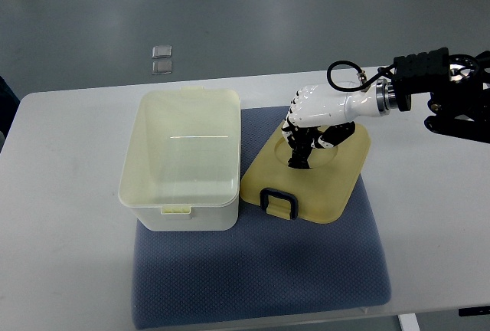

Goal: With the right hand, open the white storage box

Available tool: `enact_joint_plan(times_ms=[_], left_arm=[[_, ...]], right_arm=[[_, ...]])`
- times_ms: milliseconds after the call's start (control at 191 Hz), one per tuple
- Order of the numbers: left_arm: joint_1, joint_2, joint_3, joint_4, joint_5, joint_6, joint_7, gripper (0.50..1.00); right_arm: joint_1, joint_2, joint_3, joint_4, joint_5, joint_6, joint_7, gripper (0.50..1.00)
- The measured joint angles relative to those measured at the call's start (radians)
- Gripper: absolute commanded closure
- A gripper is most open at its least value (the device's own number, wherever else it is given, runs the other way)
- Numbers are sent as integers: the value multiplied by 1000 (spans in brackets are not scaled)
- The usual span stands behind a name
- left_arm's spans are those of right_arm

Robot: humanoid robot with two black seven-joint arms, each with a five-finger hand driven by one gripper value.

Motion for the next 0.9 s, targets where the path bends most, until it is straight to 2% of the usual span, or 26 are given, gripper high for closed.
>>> enact_joint_plan(times_ms=[146, 371, 444, 575, 716, 899], left_arm=[[0, 0, 0, 0, 0, 0, 0, 500], [0, 0, 0, 0, 0, 0, 0, 500], [0, 0, 0, 0, 0, 0, 0, 500], [0, 0, 0, 0, 0, 0, 0, 500], [0, 0, 0, 0, 0, 0, 0, 500], [0, 0, 0, 0, 0, 0, 0, 500]], right_arm=[[-1, 1, -4, -1, 3, 6, 0, 603], [6, 0, 1, -16, 10, 9, 0, 609], [11, -1, 9, -41, 26, 9, 0, 634], [-3, 1, 99, -120, 122, 29, 0, 634], [-42, 6, 219, -214, 273, 146, 0, 644], [-52, 6, 349, -245, 609, 318, 0, 644]])
